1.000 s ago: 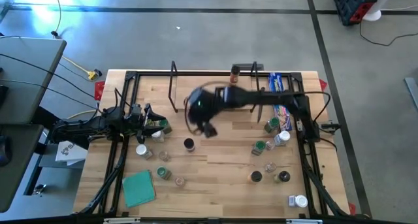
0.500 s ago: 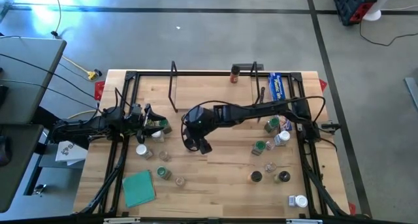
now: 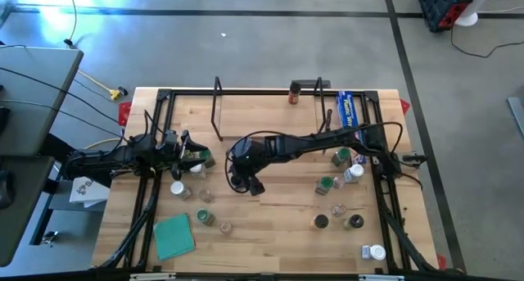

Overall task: Shelf spices
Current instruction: Put the black purple seasoning bottle on the shelf

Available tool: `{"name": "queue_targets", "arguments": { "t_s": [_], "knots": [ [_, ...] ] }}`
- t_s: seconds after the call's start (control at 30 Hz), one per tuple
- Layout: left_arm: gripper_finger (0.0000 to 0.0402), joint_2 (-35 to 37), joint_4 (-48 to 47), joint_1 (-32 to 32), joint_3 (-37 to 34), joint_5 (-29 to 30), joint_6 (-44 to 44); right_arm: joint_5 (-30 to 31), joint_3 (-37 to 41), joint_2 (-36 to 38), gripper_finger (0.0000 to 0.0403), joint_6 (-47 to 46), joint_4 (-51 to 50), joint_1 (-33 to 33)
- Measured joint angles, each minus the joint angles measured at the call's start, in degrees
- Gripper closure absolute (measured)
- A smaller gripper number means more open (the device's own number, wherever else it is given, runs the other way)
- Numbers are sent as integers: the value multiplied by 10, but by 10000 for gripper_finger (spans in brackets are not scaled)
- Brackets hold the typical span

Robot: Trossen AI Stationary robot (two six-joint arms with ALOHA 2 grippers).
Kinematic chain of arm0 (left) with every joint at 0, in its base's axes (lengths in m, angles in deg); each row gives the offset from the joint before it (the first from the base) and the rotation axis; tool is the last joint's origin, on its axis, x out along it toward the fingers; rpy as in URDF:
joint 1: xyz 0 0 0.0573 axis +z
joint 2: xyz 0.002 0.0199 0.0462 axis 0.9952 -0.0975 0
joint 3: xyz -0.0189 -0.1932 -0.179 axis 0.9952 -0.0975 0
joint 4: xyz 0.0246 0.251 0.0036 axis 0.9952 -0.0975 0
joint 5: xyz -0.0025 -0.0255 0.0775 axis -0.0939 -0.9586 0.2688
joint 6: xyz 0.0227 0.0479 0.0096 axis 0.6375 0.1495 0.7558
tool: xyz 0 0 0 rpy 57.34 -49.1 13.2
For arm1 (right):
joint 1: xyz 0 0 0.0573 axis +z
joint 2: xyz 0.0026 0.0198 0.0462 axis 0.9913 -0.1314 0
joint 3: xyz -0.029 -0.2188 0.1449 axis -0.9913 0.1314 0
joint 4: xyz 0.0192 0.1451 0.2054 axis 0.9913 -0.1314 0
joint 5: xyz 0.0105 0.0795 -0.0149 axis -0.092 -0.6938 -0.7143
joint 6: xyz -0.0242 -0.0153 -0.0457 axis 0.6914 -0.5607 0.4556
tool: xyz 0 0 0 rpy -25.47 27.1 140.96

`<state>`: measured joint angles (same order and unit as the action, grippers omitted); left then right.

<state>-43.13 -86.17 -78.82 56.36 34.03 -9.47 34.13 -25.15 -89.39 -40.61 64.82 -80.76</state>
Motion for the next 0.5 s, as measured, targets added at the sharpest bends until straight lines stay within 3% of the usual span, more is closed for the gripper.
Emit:
{"name": "queue_targets", "arguments": {
  "t_s": [0.27,0.5],
  "knots": [
    [168,0,0,0,0,0,0,-9,0,-16,78,10,1,2],
    [168,0,0,0,0,0,0,-5,0,-24,122,4,2,3]
  ]
}}
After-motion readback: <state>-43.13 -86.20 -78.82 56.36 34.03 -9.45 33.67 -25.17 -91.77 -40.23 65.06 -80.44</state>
